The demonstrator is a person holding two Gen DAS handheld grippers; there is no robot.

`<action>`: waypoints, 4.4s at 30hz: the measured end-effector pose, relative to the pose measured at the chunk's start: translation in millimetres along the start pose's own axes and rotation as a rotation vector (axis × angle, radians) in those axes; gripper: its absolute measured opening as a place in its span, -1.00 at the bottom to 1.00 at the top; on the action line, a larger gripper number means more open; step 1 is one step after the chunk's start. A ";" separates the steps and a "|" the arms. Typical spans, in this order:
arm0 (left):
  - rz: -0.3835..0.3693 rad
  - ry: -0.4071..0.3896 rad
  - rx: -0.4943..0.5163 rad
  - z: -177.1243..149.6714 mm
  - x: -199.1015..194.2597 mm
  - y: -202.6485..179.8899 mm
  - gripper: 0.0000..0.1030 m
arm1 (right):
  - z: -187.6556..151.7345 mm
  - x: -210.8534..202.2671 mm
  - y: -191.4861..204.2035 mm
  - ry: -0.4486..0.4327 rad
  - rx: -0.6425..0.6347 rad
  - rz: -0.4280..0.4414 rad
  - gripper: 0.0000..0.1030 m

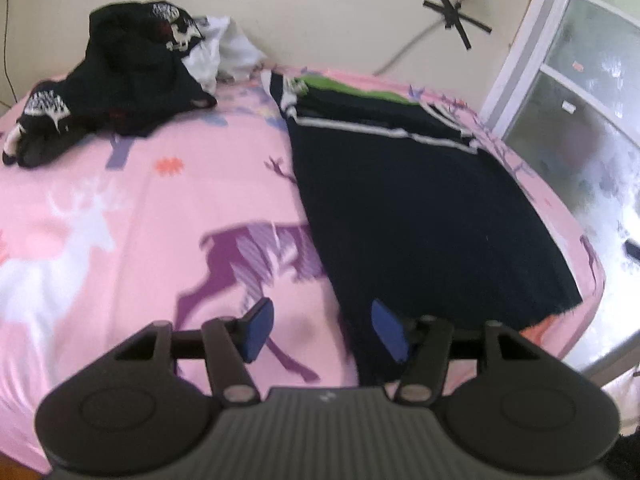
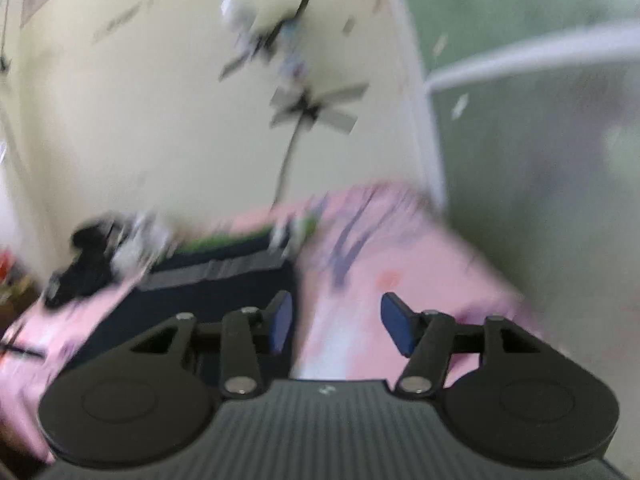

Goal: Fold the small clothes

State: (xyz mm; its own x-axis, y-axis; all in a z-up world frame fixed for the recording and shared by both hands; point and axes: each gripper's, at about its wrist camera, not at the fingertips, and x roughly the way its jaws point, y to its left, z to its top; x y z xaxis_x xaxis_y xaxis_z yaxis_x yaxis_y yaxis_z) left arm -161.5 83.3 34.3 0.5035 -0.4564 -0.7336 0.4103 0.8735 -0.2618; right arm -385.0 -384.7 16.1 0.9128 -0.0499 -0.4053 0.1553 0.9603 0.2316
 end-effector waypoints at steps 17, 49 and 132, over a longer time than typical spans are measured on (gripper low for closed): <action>0.000 0.103 0.033 -8.8 23.9 -34.6 -0.81 | -44.8 59.4 21.2 0.196 0.036 0.179 -0.78; 0.118 -0.050 -0.108 143.8 135.0 10.7 -0.27 | 62.6 224.2 31.0 0.057 0.026 -0.030 0.32; -0.161 -0.164 0.198 225.5 134.9 -37.3 -0.89 | 161.9 247.6 113.4 0.153 -0.163 0.274 -0.78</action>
State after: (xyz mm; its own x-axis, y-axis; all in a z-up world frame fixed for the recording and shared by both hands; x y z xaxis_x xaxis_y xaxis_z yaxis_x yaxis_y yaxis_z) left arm 62.6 -49.0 86.5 0.5290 -0.6218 -0.5775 0.6272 0.7449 -0.2274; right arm -80.2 -332.6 85.2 0.8432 0.2458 -0.4781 -0.1614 0.9641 0.2109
